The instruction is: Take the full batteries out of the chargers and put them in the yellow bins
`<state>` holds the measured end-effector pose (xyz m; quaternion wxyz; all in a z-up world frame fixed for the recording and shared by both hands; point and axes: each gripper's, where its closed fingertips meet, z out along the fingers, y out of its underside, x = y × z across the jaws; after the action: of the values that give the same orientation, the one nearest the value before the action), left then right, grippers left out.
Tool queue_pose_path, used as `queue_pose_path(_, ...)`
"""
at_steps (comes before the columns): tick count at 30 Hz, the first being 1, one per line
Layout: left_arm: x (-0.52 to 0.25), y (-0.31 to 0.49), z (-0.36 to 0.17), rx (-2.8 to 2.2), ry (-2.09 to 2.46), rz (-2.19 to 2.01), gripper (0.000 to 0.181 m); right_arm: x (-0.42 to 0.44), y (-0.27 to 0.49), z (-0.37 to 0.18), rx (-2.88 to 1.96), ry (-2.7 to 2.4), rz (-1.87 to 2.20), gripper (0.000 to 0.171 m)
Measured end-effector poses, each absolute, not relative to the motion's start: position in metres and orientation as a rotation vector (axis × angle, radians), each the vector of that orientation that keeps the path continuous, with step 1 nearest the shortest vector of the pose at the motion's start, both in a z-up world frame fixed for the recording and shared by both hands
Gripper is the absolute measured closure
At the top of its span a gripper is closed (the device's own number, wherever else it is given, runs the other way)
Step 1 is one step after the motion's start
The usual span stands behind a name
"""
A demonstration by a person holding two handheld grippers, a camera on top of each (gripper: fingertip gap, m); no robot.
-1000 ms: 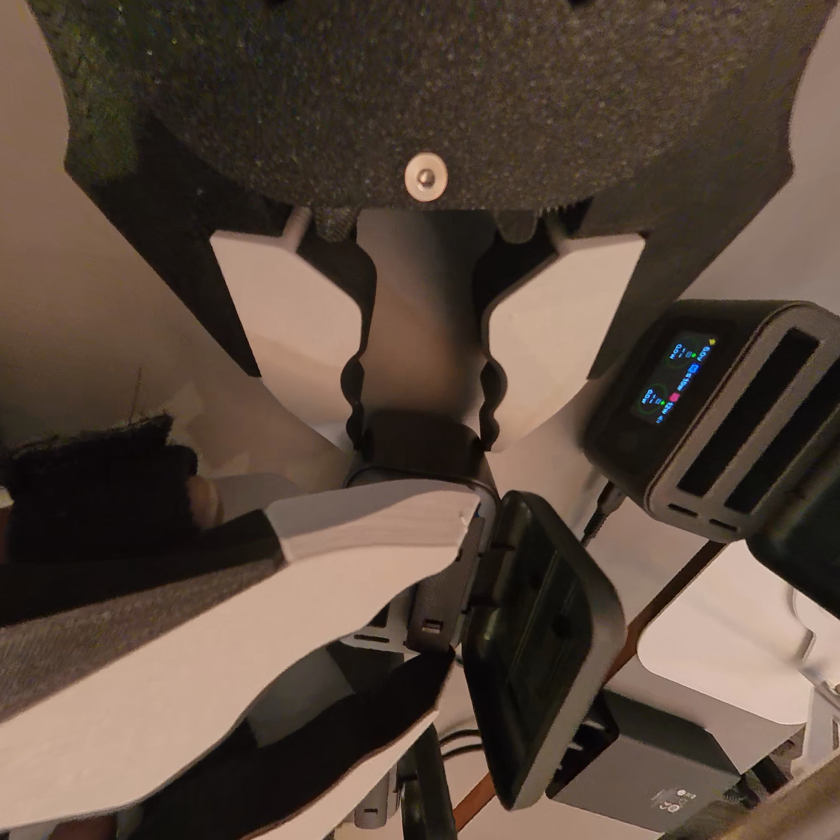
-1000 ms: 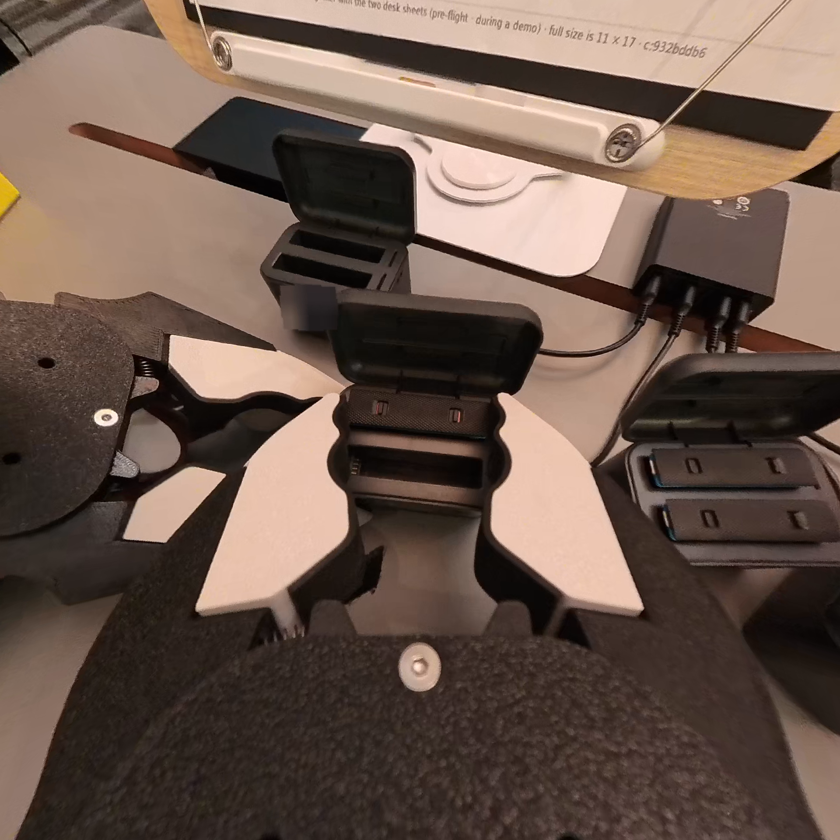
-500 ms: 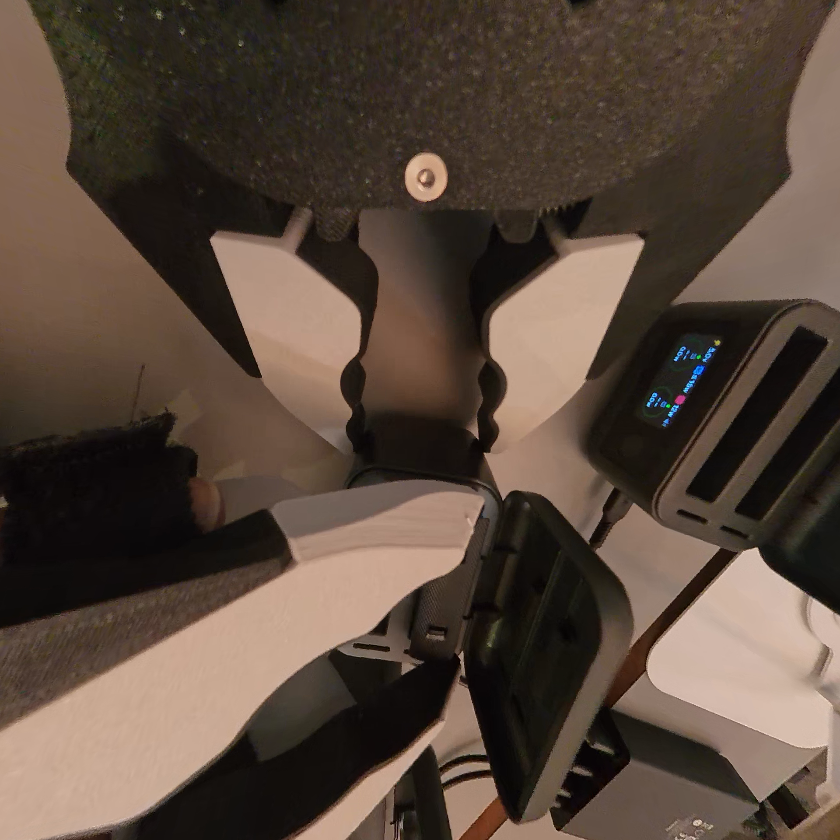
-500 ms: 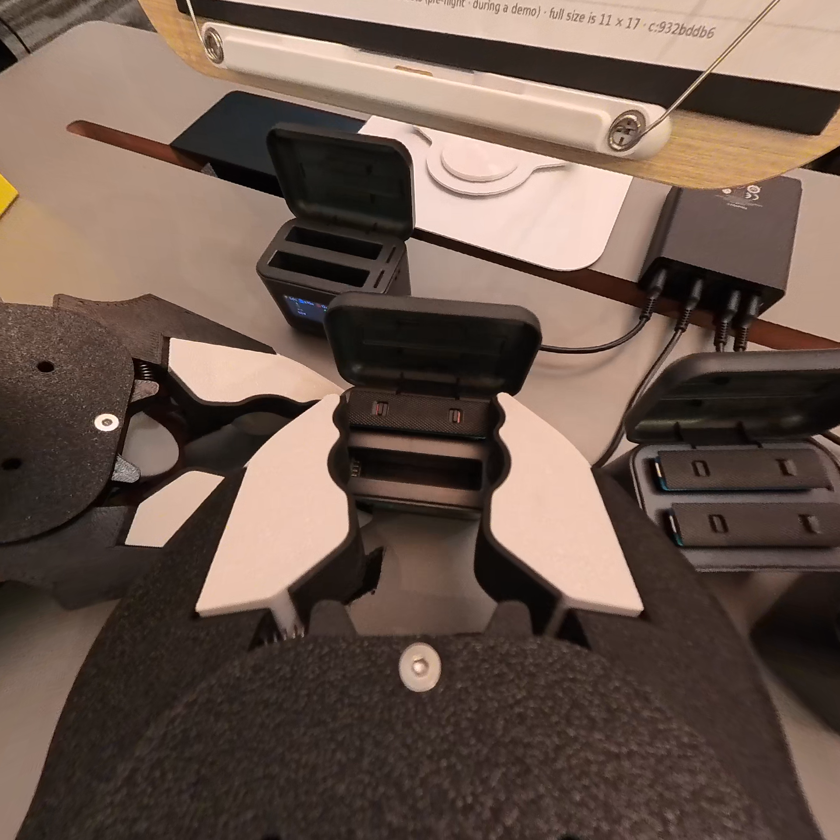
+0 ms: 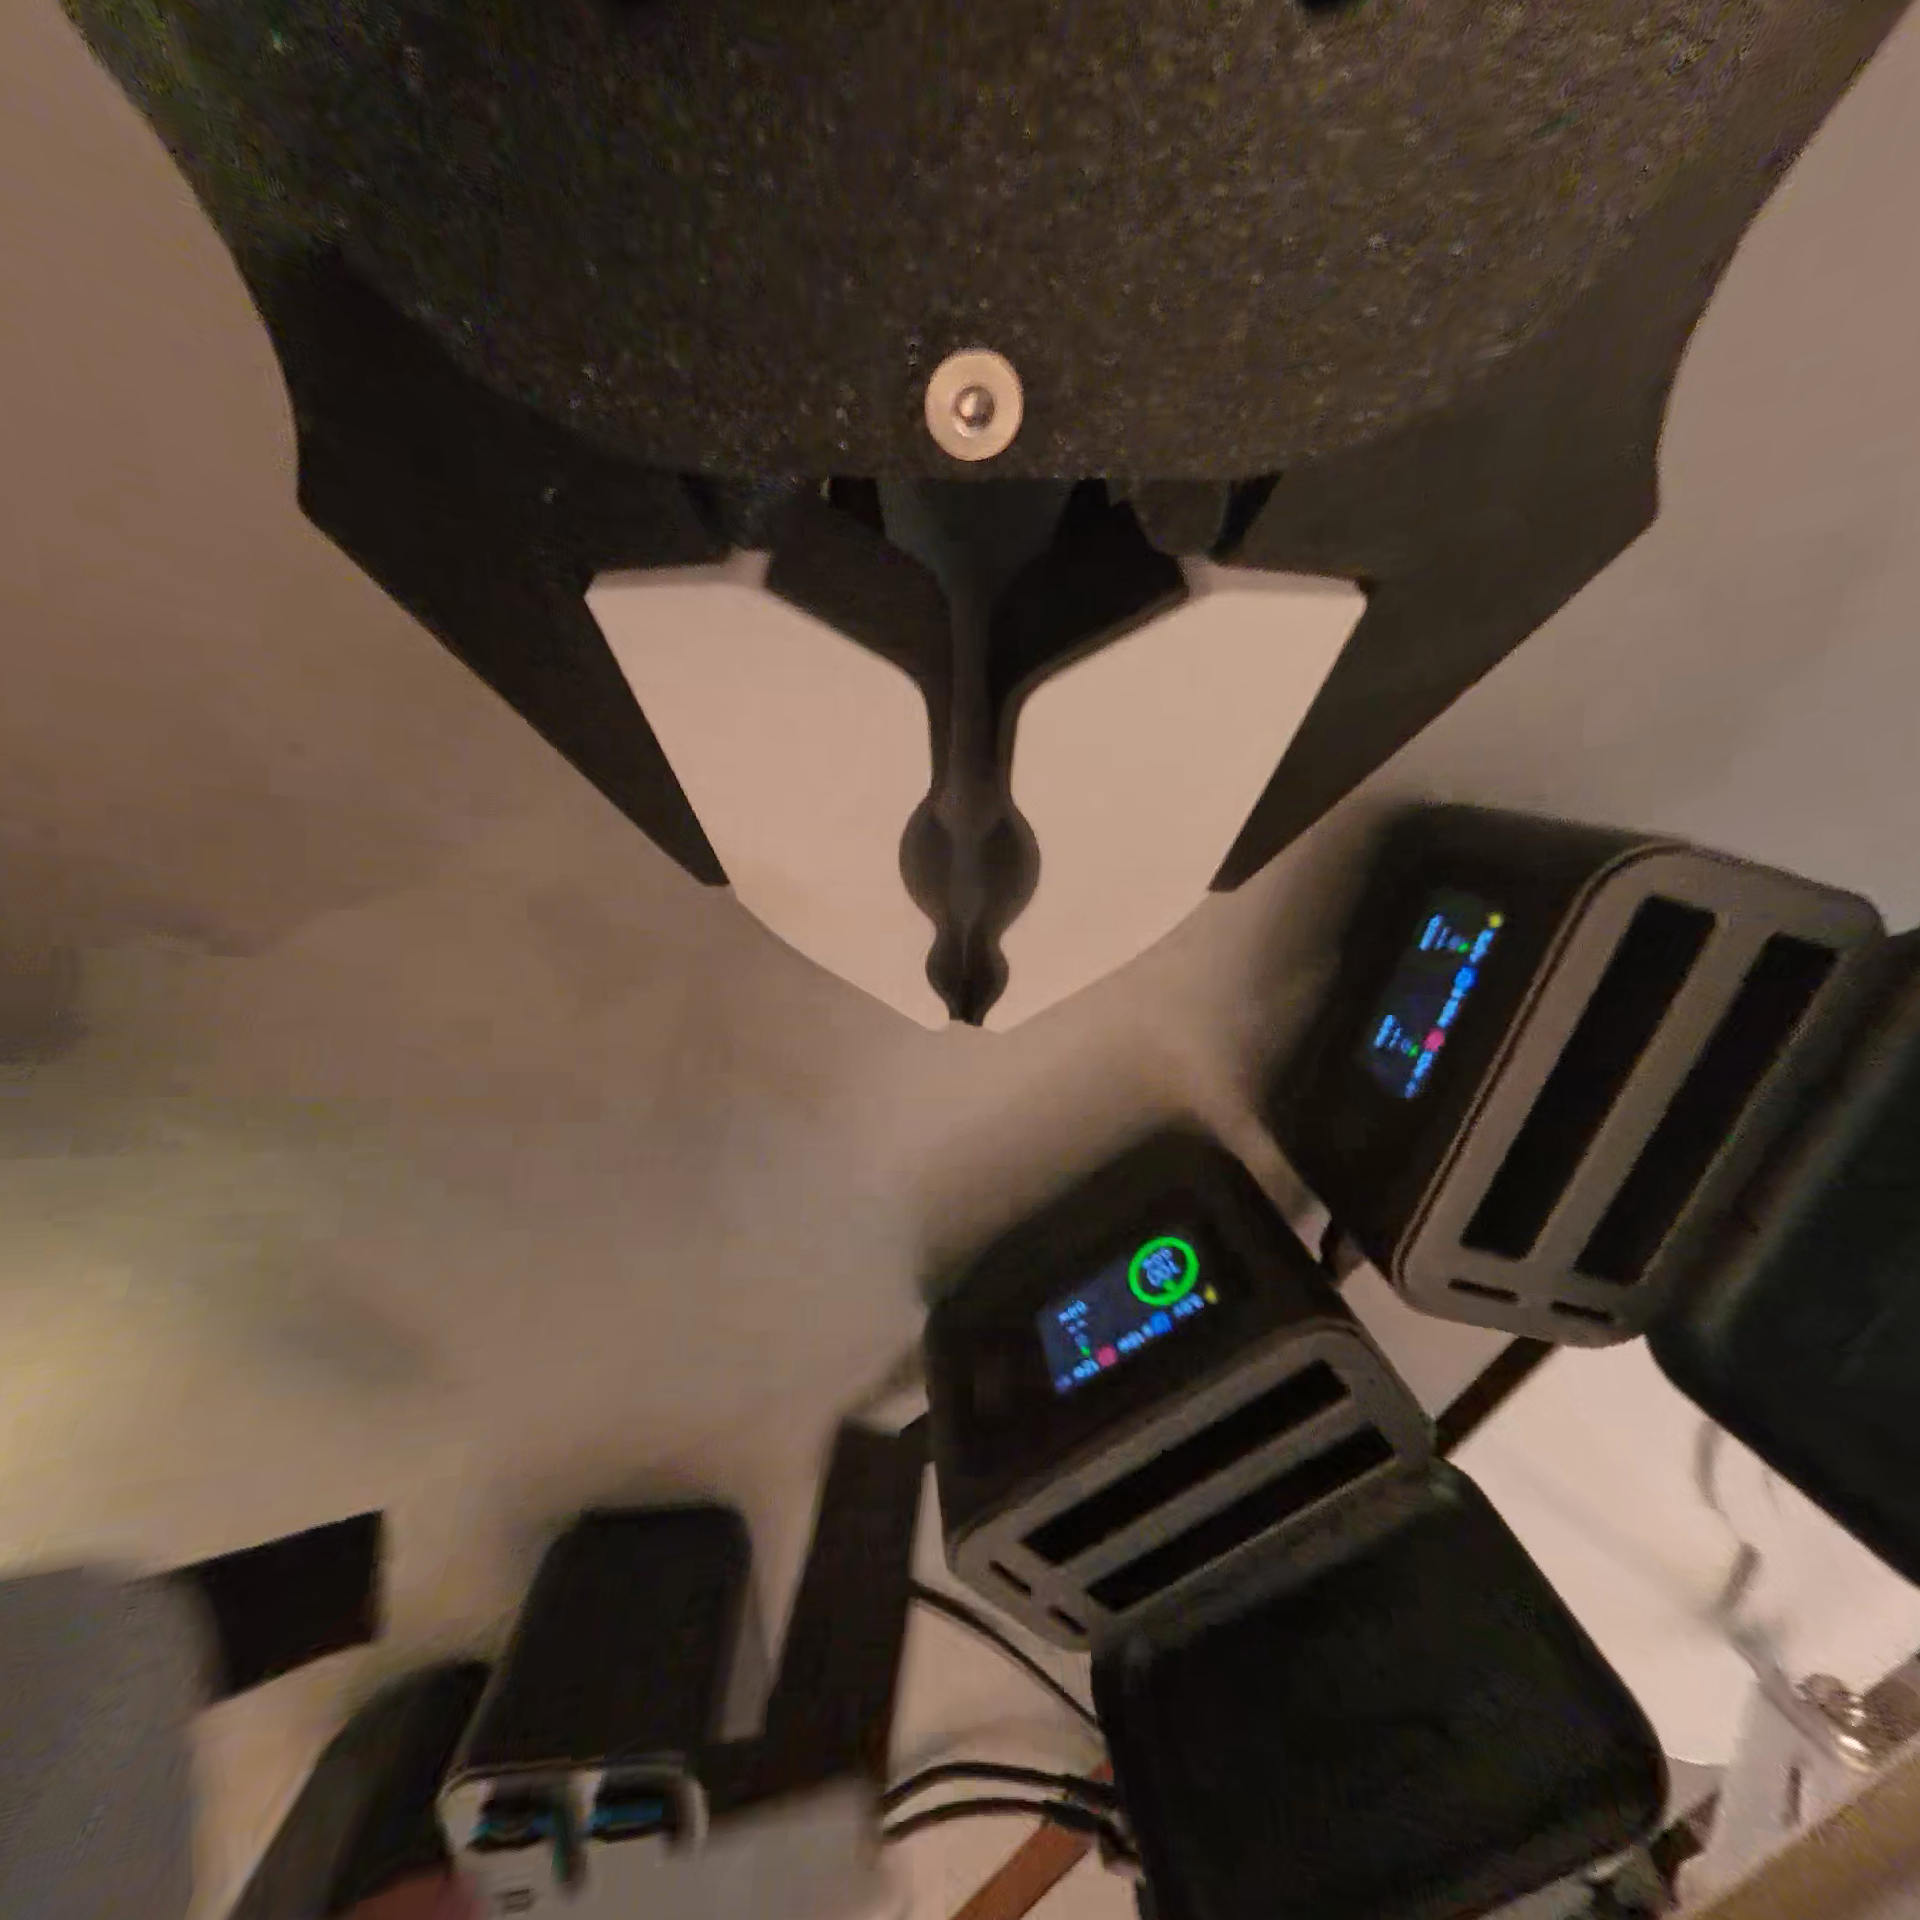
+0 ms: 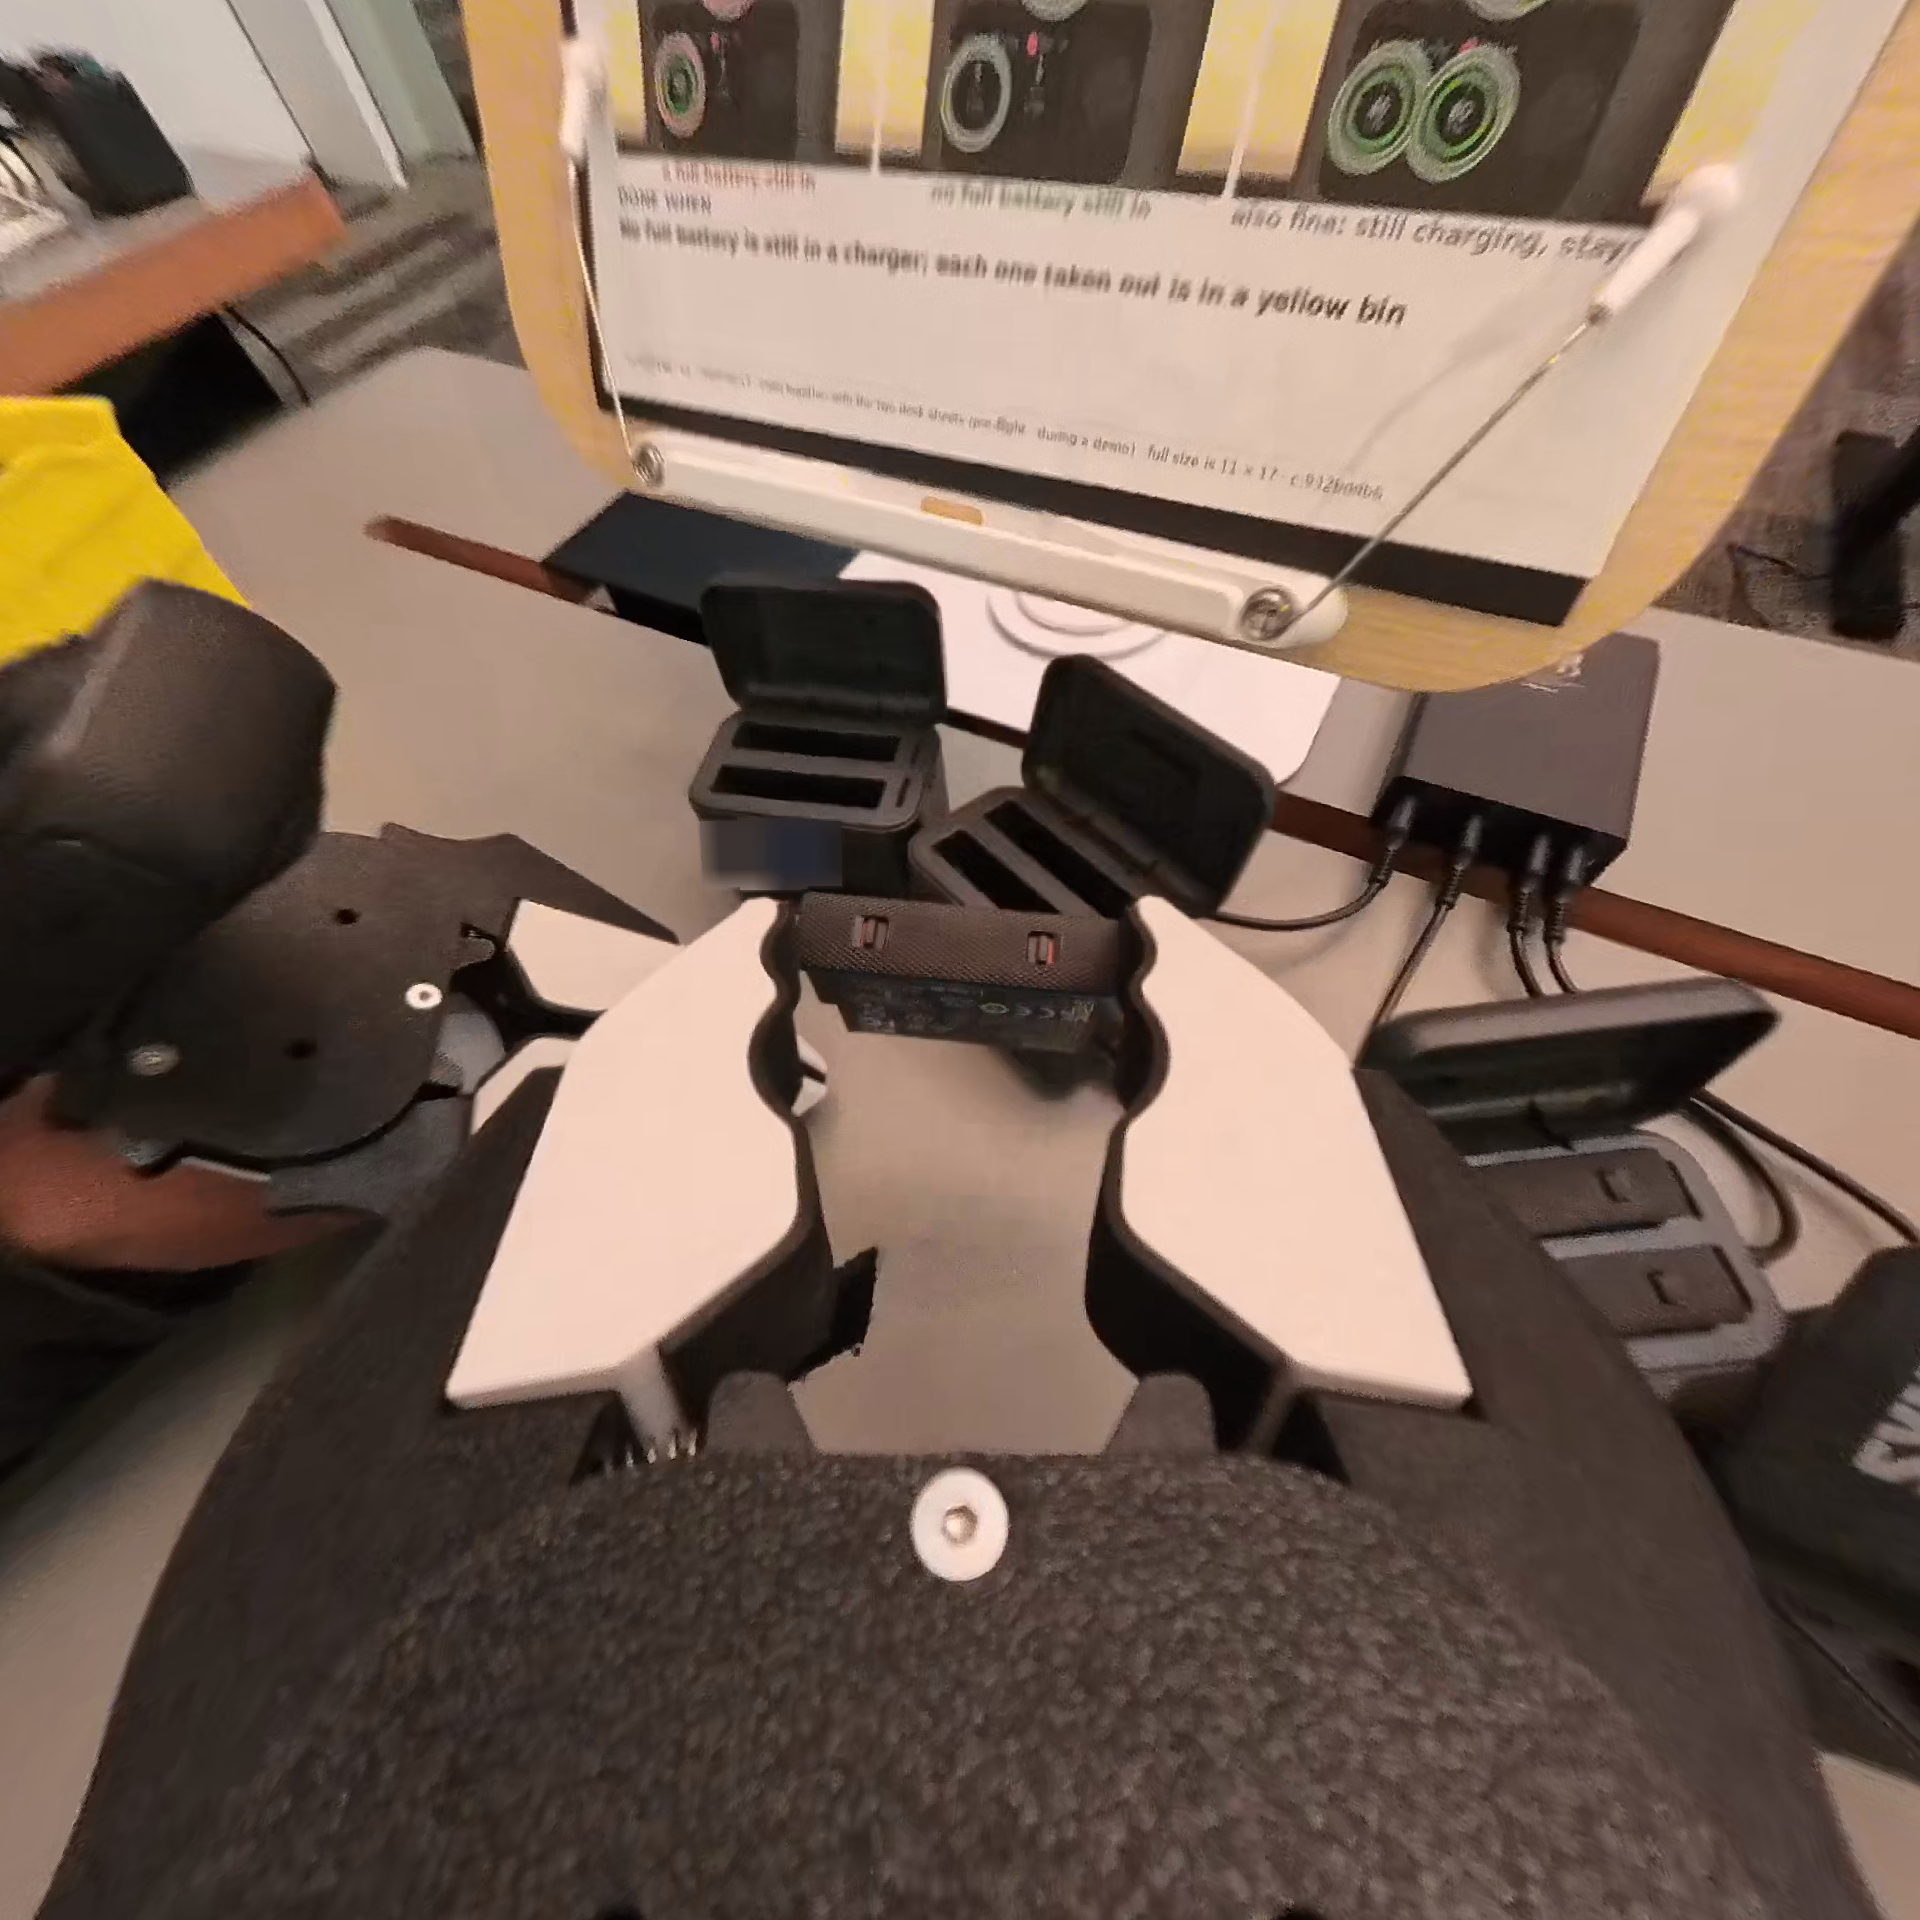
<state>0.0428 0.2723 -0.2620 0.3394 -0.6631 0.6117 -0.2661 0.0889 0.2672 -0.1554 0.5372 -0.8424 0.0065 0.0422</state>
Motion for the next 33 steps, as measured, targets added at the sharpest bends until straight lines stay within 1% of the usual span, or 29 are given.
queue_pose_path(3,0.042,0.272,-0.262,-1.746,1.596,-0.715,0.173,0.096,0.257,-0.14,-1.966,0.032,0.132,0.112)
queue_pose_path(10,0.042,0.278,-0.258,-1.752,1.552,-0.725,0.166,0.135,0.225,-0.099,-1.871,0.079,0.092,0.112)
queue_pose_path(14,0.041,0.28,-0.257,-1.749,1.538,-0.725,0.162,0.183,0.19,-0.071,-1.815,0.145,0.015,0.112)
queue_pose_path(19,0.038,0.285,-0.254,-1.754,1.505,-0.732,0.161,0.269,0.132,-0.048,-1.794,0.255,-0.171,0.112)
queue_pose_path(22,0.037,0.287,-0.254,-1.76,1.493,-0.726,0.159,0.324,0.096,-0.055,-1.829,0.347,-0.27,0.112)
queue_pose_path(26,0.037,0.295,-0.254,-1.763,1.457,-0.682,0.155,0.378,0.051,-0.085,-1.882,0.484,-0.345,0.111)
queue_pose_path(29,0.039,0.299,-0.252,-1.762,1.43,-0.668,0.153,0.396,0.029,-0.114,-1.911,0.555,-0.378,0.111)
queue_pose_path(33,0.041,0.299,-0.254,-1.753,1.432,-0.641,0.153,0.403,0.026,-0.146,-1.911,0.591,-0.428,0.111)
